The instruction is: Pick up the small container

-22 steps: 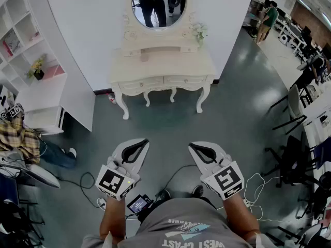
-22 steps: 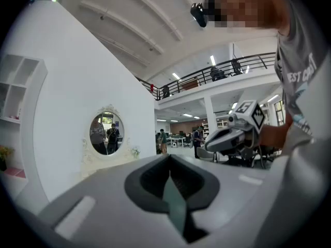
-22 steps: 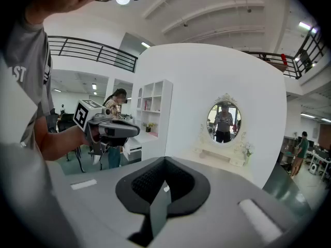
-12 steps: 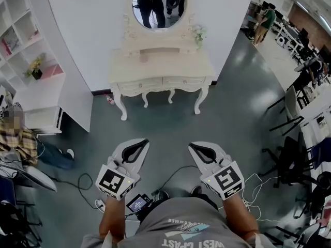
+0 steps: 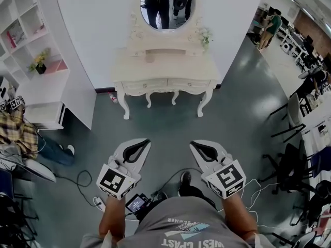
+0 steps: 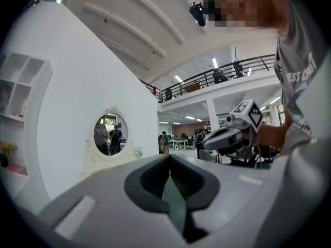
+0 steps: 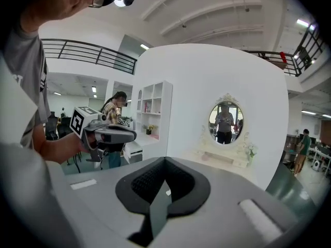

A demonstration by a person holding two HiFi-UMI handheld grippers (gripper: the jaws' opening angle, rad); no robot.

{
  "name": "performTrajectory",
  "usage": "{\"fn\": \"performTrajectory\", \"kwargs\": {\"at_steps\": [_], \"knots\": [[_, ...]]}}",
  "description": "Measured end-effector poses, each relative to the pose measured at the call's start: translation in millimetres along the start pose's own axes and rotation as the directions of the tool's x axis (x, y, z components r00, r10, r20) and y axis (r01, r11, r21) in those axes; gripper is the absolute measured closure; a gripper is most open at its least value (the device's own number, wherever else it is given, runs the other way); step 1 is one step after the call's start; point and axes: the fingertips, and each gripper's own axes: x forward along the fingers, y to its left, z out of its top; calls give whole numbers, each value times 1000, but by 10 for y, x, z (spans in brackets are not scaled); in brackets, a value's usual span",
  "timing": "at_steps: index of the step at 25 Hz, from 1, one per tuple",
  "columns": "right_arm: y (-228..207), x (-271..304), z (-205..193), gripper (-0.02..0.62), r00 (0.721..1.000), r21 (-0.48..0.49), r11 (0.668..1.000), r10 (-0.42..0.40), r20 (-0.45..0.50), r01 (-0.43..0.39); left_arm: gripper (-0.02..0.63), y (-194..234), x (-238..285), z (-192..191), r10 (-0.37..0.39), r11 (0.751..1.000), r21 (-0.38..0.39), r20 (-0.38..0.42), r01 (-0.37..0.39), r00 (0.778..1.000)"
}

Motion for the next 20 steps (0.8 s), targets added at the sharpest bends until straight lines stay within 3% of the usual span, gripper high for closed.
{"fn": "performTrajectory", "kwargs": {"at_steps": [9, 20], "knots": [[-437, 362, -47, 594, 996, 46, 996, 80, 41, -82, 603, 205, 206, -55, 100, 995, 7, -63, -100, 993], [-1403, 812, -170, 594, 979, 80, 977, 190, 69, -196, 603, 436, 1066, -11, 191, 982, 26, -130, -190, 973]]}}
